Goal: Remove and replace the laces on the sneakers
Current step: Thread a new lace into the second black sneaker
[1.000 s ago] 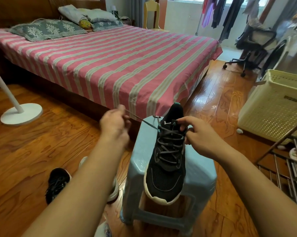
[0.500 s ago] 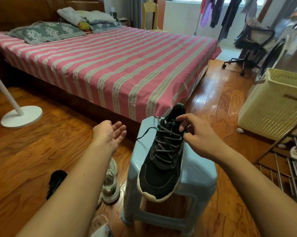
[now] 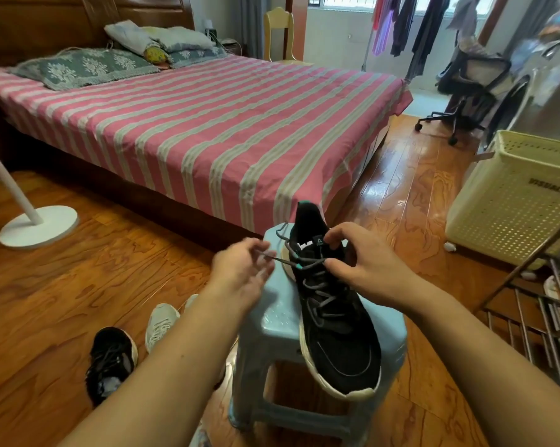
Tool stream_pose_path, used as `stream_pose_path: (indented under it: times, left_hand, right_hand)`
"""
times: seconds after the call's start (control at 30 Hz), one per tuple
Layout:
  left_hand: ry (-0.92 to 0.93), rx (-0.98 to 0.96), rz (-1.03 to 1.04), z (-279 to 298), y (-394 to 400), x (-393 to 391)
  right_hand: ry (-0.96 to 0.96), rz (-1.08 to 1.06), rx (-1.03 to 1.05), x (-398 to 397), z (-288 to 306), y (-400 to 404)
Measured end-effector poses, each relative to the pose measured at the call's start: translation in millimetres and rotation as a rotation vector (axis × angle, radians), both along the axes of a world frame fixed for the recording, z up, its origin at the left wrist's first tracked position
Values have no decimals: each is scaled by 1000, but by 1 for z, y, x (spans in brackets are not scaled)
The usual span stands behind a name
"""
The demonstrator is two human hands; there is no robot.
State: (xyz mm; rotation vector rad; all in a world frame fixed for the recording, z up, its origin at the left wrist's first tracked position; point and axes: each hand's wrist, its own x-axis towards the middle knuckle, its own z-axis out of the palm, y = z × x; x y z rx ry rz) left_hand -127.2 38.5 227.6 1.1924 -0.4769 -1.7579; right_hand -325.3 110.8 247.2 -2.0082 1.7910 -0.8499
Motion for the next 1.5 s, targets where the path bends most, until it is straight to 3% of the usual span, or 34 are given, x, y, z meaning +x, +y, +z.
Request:
stream_pose_path:
  times: [0.07,0.1,0.17,0.23,0.3,0.37,0.47,0.5,0.57,0.67,0.73,0.8,0.87,0.97,1.07,1.2,1.5]
  left_hand:
    - [87,-127,179,18,-6,12]
    - [40,-288,154,28,-4,16]
    - [-193,-659,-110,48,15,14]
    - [-475,-909,-427,54,35,0]
    - [-759,-1054,-616,43,45,-18]
    - [-914,-1172,-710,30,51,-28]
    - [-932,-1167,-859,20,50,-21]
    - [-951,-1178,-907,18,48,-16]
    - [-993,-1236,-983,18,47,-6]
    - [-1147,-1377,-1059,18,51,1]
    - [-1260,-1465,-980,16,56,2]
    - [-1285,-1501,-699,13,56,-3]
    - [-1282,-1410,-415,10,46,-13]
    - [-1264,-1160,-428,12,28,-34]
    - [-1263,-1079,-496,12,13,-48]
    - [-1228,-1025,-522,14,-1,-51]
    - [-1180,-1024,-528,12,1,-51]
  right_hand:
    - [-74,-85,-23,2,4,1]
    - [-124,-155,-58,4,9,2]
    - [-333,-196,-21,11,29,8]
    - [-651,7,181,20,49,17]
    - [-812,191,260,32,58,27]
    - [-1035,195,214,33,60,29]
    - [-1611,-11,113,-9,62,21]
    - [-1671,-142,60,-33,63,19]
    - [-1528,-429,-5,-74,54,19]
    - [-1152,-682,148,-91,26,18]
    - [-958,-665,260,-80,16,15]
    - [-848,-558,298,-64,15,14]
    - [-742,-434,315,-47,13,18]
    - [-593,-319,376,-25,3,26]
    - [-376,-350,288,-13,-3,24]
    - [-294,-371,132,-6,-13,19]
    - [-242,-487,87,1,-26,17]
